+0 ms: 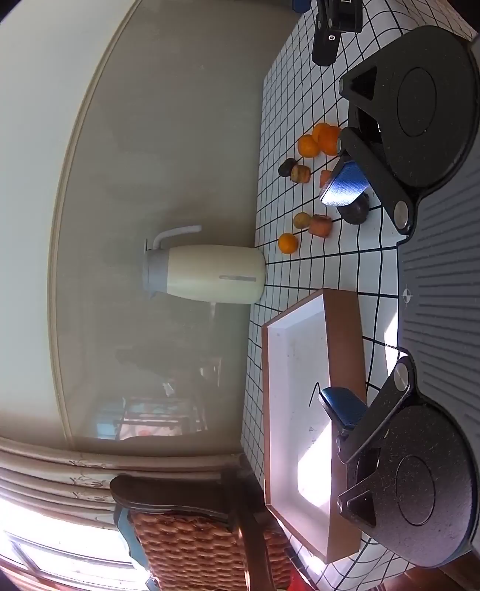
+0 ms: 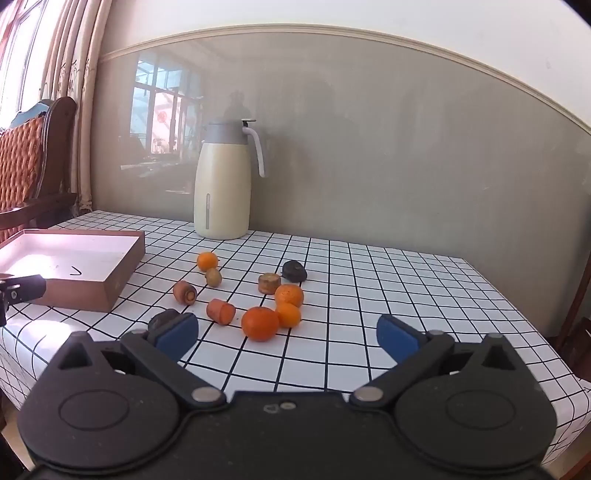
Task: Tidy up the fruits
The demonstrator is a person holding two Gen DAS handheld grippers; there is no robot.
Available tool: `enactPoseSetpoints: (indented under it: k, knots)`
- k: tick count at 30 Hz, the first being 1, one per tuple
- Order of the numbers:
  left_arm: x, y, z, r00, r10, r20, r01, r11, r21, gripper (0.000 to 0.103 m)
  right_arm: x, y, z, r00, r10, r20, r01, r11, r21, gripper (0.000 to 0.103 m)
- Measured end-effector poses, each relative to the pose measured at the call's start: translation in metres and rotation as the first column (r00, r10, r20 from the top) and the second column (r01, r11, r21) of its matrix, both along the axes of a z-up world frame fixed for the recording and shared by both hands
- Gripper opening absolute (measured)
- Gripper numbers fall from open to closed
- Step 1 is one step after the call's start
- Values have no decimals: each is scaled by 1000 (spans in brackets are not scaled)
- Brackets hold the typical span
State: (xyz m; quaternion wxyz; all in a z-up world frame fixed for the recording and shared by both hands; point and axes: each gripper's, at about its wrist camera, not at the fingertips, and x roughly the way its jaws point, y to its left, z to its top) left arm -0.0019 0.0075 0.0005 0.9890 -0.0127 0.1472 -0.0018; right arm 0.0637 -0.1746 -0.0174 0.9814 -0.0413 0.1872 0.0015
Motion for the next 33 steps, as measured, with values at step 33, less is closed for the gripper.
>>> enactPoseSetpoints:
  k: [33]
  knots:
    - [-2,-4,0,1000,11,10,-11,1000,20,103,-3,-2,1,1000,-11,10,11,1000,-9,97]
